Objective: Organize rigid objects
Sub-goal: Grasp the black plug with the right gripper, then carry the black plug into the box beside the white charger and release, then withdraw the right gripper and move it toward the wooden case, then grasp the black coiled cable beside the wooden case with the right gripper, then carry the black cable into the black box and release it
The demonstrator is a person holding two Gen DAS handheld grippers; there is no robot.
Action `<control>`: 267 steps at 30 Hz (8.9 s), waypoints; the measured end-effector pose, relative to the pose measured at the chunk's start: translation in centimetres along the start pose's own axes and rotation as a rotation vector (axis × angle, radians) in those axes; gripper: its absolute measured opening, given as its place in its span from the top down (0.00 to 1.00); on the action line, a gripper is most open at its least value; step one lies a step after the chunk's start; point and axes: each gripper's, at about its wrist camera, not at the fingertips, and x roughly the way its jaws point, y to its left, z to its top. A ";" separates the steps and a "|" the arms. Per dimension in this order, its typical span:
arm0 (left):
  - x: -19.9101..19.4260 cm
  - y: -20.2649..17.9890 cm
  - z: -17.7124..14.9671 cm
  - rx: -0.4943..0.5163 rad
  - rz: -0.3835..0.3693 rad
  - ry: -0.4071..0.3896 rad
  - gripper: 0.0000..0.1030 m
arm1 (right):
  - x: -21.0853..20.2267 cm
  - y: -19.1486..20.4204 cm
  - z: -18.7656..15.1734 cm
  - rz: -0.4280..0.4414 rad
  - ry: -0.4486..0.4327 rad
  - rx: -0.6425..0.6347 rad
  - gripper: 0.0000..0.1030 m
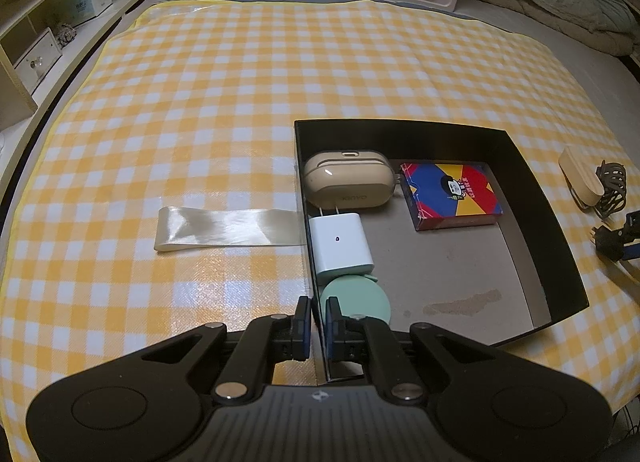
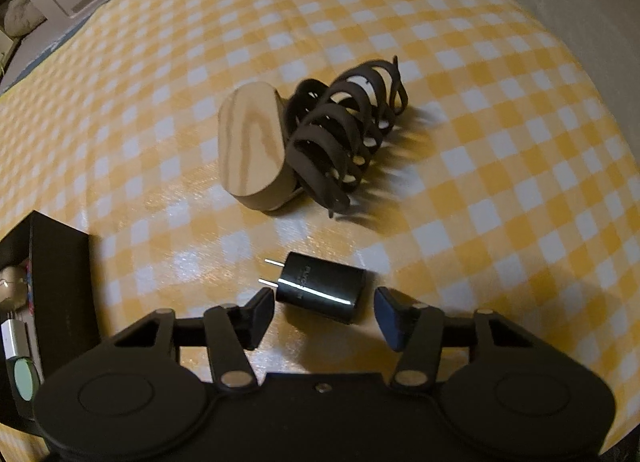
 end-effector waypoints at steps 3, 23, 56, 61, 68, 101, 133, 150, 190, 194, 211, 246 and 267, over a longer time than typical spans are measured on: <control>0.0 0.0 0.0 -0.005 -0.001 0.002 0.93 | 0.2 0.0 0.0 0.008 0.004 -0.016 0.54; -0.1 0.6 0.1 -0.055 -0.035 0.011 0.93 | -7.2 7.3 0.6 0.304 -0.160 -0.192 0.55; 0.0 0.5 0.0 -0.050 -0.064 0.004 0.91 | 0.4 27.9 -5.3 0.324 0.047 -0.517 0.33; 0.0 0.5 0.0 -0.050 -0.063 0.004 0.91 | 0.1 27.4 -4.9 0.346 0.058 -0.503 0.48; 0.1 0.4 0.0 -0.051 -0.060 0.004 0.91 | -1.0 25.7 -3.7 0.351 -0.004 -0.470 0.82; 0.2 0.3 0.0 -0.053 -0.062 0.007 0.91 | -1.9 25.2 -3.8 0.333 0.001 -0.560 0.95; 0.3 0.2 0.0 -0.053 -0.057 0.007 0.91 | 0.7 25.2 -5.2 0.288 0.021 -0.592 0.92; 0.4 0.3 0.0 -0.053 -0.055 0.008 0.91 | -3.0 25.5 -5.7 0.390 -0.007 -0.635 0.79; 0.6 -0.5 0.0 -0.037 0.025 0.006 0.96 | -12.8 12.4 -4.1 0.382 -0.395 -0.579 0.00; 0.6 -0.4 -0.1 -0.033 0.027 0.006 0.96 | -12.4 9.3 -2.4 0.334 -0.416 -0.501 0.00; 0.6 -0.2 0.0 -0.038 0.030 0.010 0.96 | -6.4 -1.6 2.7 0.120 -0.297 -0.185 0.12; 0.5 -0.5 -0.1 -0.036 0.023 0.007 0.95 | -3.8 -5.0 4.2 -0.009 -0.215 0.185 0.31; 0.6 -0.6 -0.1 -0.031 0.024 0.008 0.95 | -5.9 -3.7 3.7 0.026 -0.321 0.154 0.57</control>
